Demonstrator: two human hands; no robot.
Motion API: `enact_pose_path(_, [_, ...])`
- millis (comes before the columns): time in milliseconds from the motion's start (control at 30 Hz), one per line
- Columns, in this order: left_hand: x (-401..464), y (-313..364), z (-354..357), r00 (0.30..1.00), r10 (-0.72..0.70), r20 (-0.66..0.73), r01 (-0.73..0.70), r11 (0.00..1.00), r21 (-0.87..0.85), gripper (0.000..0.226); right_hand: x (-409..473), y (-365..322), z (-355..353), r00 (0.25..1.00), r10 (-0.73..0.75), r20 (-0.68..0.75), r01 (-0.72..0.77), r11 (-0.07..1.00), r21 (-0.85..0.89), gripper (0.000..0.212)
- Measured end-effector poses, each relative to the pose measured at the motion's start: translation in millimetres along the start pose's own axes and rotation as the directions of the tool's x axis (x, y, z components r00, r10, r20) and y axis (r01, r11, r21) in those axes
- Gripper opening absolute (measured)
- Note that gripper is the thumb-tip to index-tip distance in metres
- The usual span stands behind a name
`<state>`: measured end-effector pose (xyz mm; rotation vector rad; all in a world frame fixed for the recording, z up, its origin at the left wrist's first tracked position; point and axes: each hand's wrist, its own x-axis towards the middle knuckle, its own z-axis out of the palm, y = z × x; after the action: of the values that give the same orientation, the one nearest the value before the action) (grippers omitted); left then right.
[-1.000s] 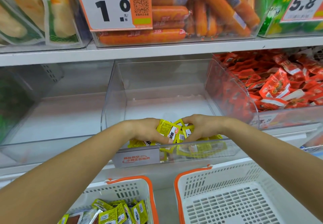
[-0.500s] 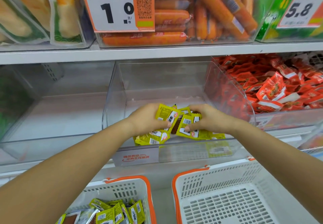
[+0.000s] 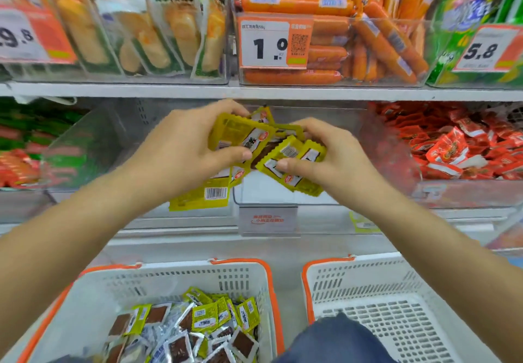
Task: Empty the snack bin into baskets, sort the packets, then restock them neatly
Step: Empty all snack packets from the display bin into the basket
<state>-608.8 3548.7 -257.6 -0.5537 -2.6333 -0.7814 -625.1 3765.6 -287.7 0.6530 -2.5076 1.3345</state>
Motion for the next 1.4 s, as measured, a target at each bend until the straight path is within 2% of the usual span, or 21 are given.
enact_pose_path(67, [-32,-23,-11,0.997,-0.046,0.059,0.046,0.999,-0.007,0.034,-12,-7,33,0.997,0.009,0.079,-0.010,1.000,0.015,0.029])
enact_pose_path(133, [-55,-51,-14,0.975,-0.134,0.177,0.123,0.990,0.068,0.049,-19,-8,63,0.979,0.047,0.196,-0.033,0.997,-0.071,0.039])
enact_pose_path(233, [-76,-87,-13,0.840,-0.291,0.458,0.258,0.957,0.134,0.078,-22,-3,90,0.930,0.094,0.354,0.015,0.956,-0.293,0.054])
enact_pose_path(300, [-82,-97,-8,0.782,-0.329,0.530,0.270,0.944,0.188,0.084,-19,-1,85,0.929,0.138,0.343,-0.018,0.944,-0.331,0.050])
enact_pose_path(367, [-77,-99,1,0.803,-0.306,0.512,0.249,0.952,0.178,0.080,-14,5,64,0.940,0.191,0.282,-0.095,0.942,-0.322,0.039])
enact_pose_path(433, [-63,-90,14,0.860,-0.248,0.445,0.238,0.968,0.079,0.065,-6,16,35,0.951,0.243,0.189,-0.170,0.926,-0.337,0.028])
enact_pose_path(500, [-44,-74,32,0.932,-0.164,0.322,0.173,0.985,0.001,0.044,1,34,2,0.948,0.304,0.090,-0.248,0.887,-0.389,0.023])
enact_pose_path(567, [-24,-51,54,0.982,-0.080,0.172,0.084,0.996,-0.014,0.031,8,59,-28,0.919,0.394,0.016,-0.340,0.812,-0.475,0.026])
enact_pose_path(633, [-7,-26,79,0.996,-0.002,0.092,-0.001,0.999,0.034,0.031,12,88,-52,0.862,0.507,0.002,-0.410,0.699,-0.586,0.033])
enact_pose_path(700, [1,-11,109,0.986,0.071,0.147,-0.089,0.989,0.115,0.036,11,111,-67,0.769,0.636,0.070,-0.411,0.575,-0.708,0.042])
enact_pose_path(767, [4,-12,138,0.968,0.109,0.227,-0.167,0.953,0.253,0.053,8,130,-71,0.642,0.749,0.167,-0.390,0.506,-0.769,0.048])
enact_pose_path(833, [1,-19,157,0.951,0.109,0.291,-0.226,0.887,0.404,0.077,4,140,-70,0.580,0.783,0.223,-0.349,0.486,-0.801,0.048])
enact_pose_path(900, [-2,-29,168,0.949,0.098,0.299,-0.234,0.855,0.463,0.077,6,149,-67,0.530,0.811,0.246,-0.392,0.492,-0.777,0.051])
enact_pose_path(967, [-4,-36,172,0.955,0.117,0.271,-0.233,0.863,0.448,0.074,9,156,-62,0.446,0.848,0.288,-0.448,0.490,-0.748,0.055])
enact_pose_path(1033, [-3,-38,174,0.959,0.140,0.248,-0.239,0.869,0.434,0.077,14,163,-60,0.414,0.856,0.310,-0.385,0.474,-0.792,0.050])
enact_pose_path(1100, [-4,-40,175,0.962,0.140,0.236,-0.231,0.877,0.421,0.077,17,170,-56,0.409,0.854,0.323,-0.306,0.461,-0.833,0.042])
enact_pose_path(1233, [-3,-39,174,0.959,0.131,0.250,-0.233,0.866,0.442,0.073,18,176,-54,0.406,0.849,0.340,-0.226,0.453,-0.862,0.043])
enact_pose_path(1267, [-3,-38,173,0.957,0.126,0.261,-0.234,0.867,0.440,0.069,19,177,-54,0.416,0.842,0.344,-0.199,0.453,-0.869,0.037])
enact_pose_path(1300, [-3,-38,174,0.955,0.119,0.271,-0.232,0.870,0.436,0.062,19,179,-53,0.441,0.828,0.346,-0.173,0.457,-0.873,0.026])
enact_pose_path(1333, [-3,-37,174,0.955,0.110,0.277,-0.226,0.872,0.434,0.056,19,180,-52,0.496,0.795,0.349,-0.157,0.477,-0.865,0.016])
enact_pose_path(1400, [-1,-36,171,0.959,0.091,0.268,-0.206,0.874,0.440,0.050,17,178,-50,0.658,0.678,0.328,-0.179,0.564,-0.806,0.026])
